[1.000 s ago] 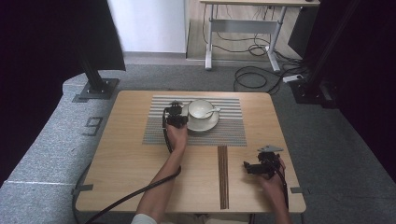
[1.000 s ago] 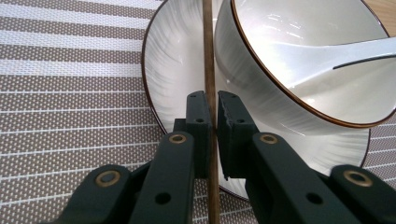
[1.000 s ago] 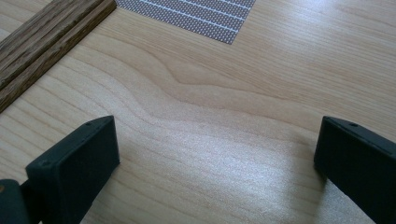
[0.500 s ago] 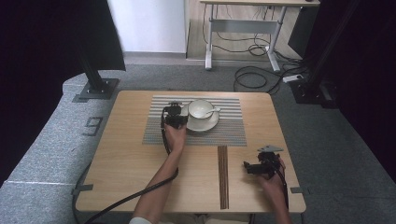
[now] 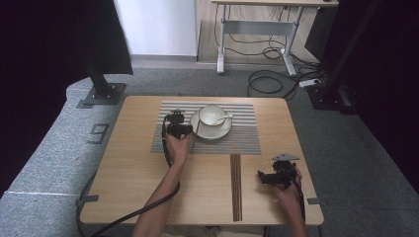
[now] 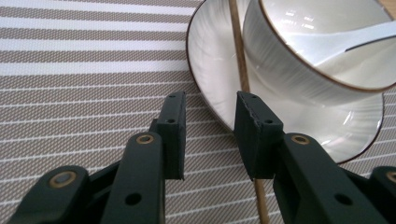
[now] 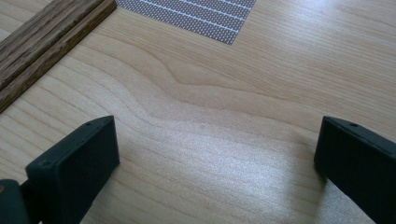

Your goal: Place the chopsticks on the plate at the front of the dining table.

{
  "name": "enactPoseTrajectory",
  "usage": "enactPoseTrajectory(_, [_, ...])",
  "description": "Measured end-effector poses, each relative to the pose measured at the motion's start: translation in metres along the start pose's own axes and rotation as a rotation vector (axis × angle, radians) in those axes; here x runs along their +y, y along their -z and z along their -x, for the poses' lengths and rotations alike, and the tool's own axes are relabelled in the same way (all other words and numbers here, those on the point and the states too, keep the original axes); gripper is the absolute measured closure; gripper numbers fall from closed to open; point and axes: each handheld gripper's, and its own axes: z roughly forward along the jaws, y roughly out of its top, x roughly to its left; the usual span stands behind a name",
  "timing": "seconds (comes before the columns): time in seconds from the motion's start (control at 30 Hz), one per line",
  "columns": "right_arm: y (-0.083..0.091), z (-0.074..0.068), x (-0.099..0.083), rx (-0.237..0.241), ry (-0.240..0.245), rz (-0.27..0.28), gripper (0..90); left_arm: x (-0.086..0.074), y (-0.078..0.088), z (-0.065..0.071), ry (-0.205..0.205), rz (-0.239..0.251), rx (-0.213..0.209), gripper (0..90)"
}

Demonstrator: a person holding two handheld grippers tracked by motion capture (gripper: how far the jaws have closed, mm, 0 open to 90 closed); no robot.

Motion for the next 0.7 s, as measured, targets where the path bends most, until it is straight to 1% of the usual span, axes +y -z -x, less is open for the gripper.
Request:
enactPoseTrajectory(0.1, [0.000, 0.000, 0.000, 0.001, 0.000, 0.000, 0.0, -0.003, 0.001, -0.001, -0.002, -0.002, 0.000, 62.6])
enactPoseTrajectory(0.13, [0.000, 0.000, 0.000, 0.000, 0.001, 0.000, 0.0, -0.005, 0.001, -0.001, -0.007, -0.003, -0.002, 61.6])
enactPoseTrajectory(0.23, [0.000, 0.000, 0.000, 0.000, 0.000, 0.000, 0.0, -0.009, 0.001, 0.000, -0.030, -0.012, 0.011, 60.7])
enactPoseTrajectory(0.33, [0.000, 0.000, 0.000, 0.000, 0.000, 0.000, 0.0, -0.014, 0.000, 0.000, -0.030, -0.017, 0.008, 59.8])
enactPoseTrajectory(0.43, [0.000, 0.000, 0.000, 0.000, 0.001, 0.000, 0.0, -0.018, 0.000, 0.003, -0.046, -0.023, 0.010, 59.3])
enactPoseTrajectory(0.47, [0.000, 0.000, 0.000, 0.001, 0.001, 0.000, 0.0, -0.021, -0.001, 0.004, -0.056, -0.031, 0.011, 59.0])
enactPoseTrajectory(0.5, [0.000, 0.000, 0.000, 0.001, 0.001, 0.000, 0.0, -0.021, -0.001, 0.004, -0.056, -0.031, 0.011, 58.7])
enactPoseTrajectory(0.53, [0.000, 0.000, 0.000, 0.001, 0.001, 0.000, 0.0, -0.024, -0.004, 0.005, -0.061, -0.049, 0.011, 58.4])
enactPoseTrajectory(0.57, [0.000, 0.000, 0.000, 0.001, 0.001, 0.000, 0.0, -0.025, -0.005, 0.005, -0.063, -0.054, 0.010, 58.4])
enactPoseTrajectory(0.7, [0.000, 0.000, 0.000, 0.001, 0.001, 0.000, 0.0, -0.029, -0.007, 0.008, -0.069, -0.060, 0.002, 58.1])
